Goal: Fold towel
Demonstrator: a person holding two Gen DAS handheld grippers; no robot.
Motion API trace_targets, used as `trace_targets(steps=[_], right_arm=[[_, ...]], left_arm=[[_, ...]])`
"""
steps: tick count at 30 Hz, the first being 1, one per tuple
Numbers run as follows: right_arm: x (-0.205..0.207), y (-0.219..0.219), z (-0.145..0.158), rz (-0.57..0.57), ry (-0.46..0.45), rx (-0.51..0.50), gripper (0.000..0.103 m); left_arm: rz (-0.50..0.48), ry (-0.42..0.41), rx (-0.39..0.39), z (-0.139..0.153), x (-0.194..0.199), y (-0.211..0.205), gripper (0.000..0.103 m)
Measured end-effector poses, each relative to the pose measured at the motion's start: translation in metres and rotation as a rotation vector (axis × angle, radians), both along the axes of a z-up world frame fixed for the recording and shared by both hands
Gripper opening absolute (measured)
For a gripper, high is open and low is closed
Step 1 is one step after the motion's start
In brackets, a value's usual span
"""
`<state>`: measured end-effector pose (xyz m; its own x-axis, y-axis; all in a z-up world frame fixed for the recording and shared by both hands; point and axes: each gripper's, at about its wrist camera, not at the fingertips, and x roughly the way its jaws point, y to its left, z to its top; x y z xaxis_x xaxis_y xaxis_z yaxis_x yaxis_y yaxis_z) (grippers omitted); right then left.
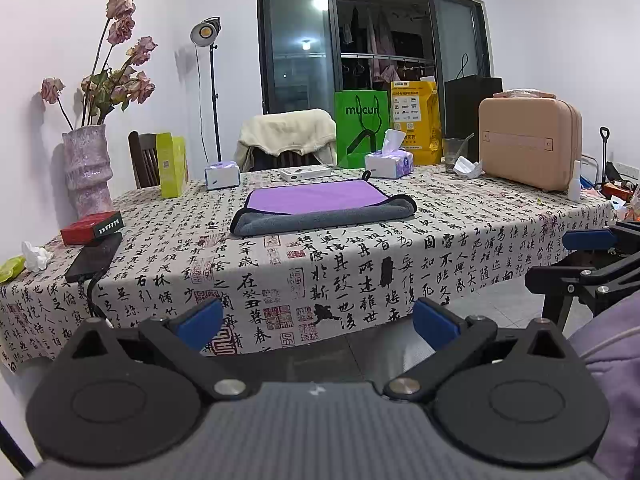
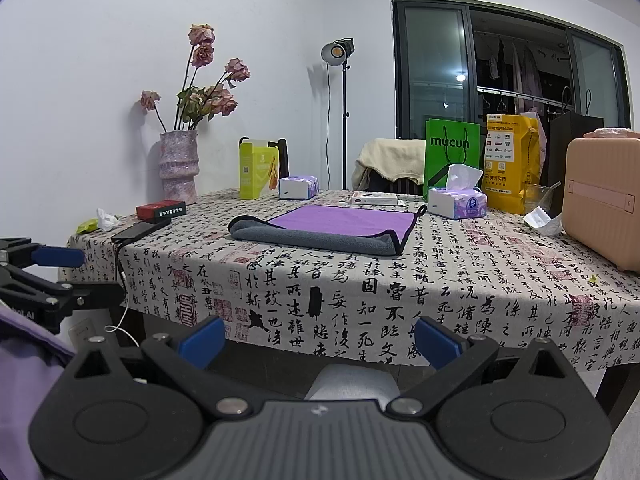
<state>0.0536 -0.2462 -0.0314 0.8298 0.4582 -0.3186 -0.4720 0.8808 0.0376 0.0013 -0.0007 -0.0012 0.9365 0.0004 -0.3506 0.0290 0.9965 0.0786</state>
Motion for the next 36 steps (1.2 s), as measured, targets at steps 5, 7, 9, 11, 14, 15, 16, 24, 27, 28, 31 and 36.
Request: trace_targets(steps=[5, 7, 9, 11, 14, 15, 16, 24, 27, 28, 31, 36], right_arm=[[0.0000, -0.0001, -0.0001, -0.001, 0.001, 0.002, 0.102], [0.0001, 0.0000, -0.0001, -0.001, 0.002, 0.002, 0.102], [0.0001, 0.0000, -0.0001, -0.001, 0.002, 0.002, 0.102], [0.0000, 0.0000, -0.0004, 0.000, 0.001, 0.001, 0.102], [0.0000, -0.0001, -0.0005, -0.001, 0.002, 0.002, 0.102], [0.0000, -0.0002, -0.0005, -0.001, 0.002, 0.001, 0.102], [0.0000, -0.0002, -0.0005, -0.001, 0.003, 0.002, 0.102], [0.0002, -0.0004, -0.0013, -0.002, 0.006, 0.003, 0.102], [0.0002, -0.0004, -0.0013, -0.002, 0.006, 0.004, 0.102], [0.0002, -0.0005, -0.0014, -0.003, 0.008, 0.004, 0.102], [0.0018, 0.0000, -0.0023, -0.003, 0.011, 0.005, 0.102], [0.0024, 0.0011, -0.0016, -0.005, -0.001, 0.003, 0.102]], left_arm=[[0.000, 0.000, 0.000, 0.0000, 0.0000, 0.0000, 0.103], [0.000, 0.001, 0.000, -0.0001, 0.0001, -0.0001, 0.103], [0.000, 0.002, -0.001, -0.0001, 0.0002, -0.0002, 0.103], [0.000, 0.003, 0.001, -0.0009, -0.0002, -0.0005, 0.103], [0.000, 0.005, 0.001, -0.0027, -0.0009, -0.0014, 0.103], [0.000, 0.005, 0.001, -0.0033, -0.0012, -0.0016, 0.103], [0.000, 0.005, 0.001, -0.0031, -0.0009, -0.0014, 0.103], [0.000, 0.006, 0.000, -0.0029, -0.0005, -0.0012, 0.103], [0.000, 0.007, 0.000, -0.0029, -0.0005, -0.0011, 0.103], [0.000, 0.008, 0.001, -0.0033, -0.0008, -0.0014, 0.103], [-0.001, 0.008, 0.003, -0.0045, -0.0015, -0.0015, 0.103], [-0.007, 0.006, 0.029, -0.0074, -0.0005, -0.0037, 0.103]])
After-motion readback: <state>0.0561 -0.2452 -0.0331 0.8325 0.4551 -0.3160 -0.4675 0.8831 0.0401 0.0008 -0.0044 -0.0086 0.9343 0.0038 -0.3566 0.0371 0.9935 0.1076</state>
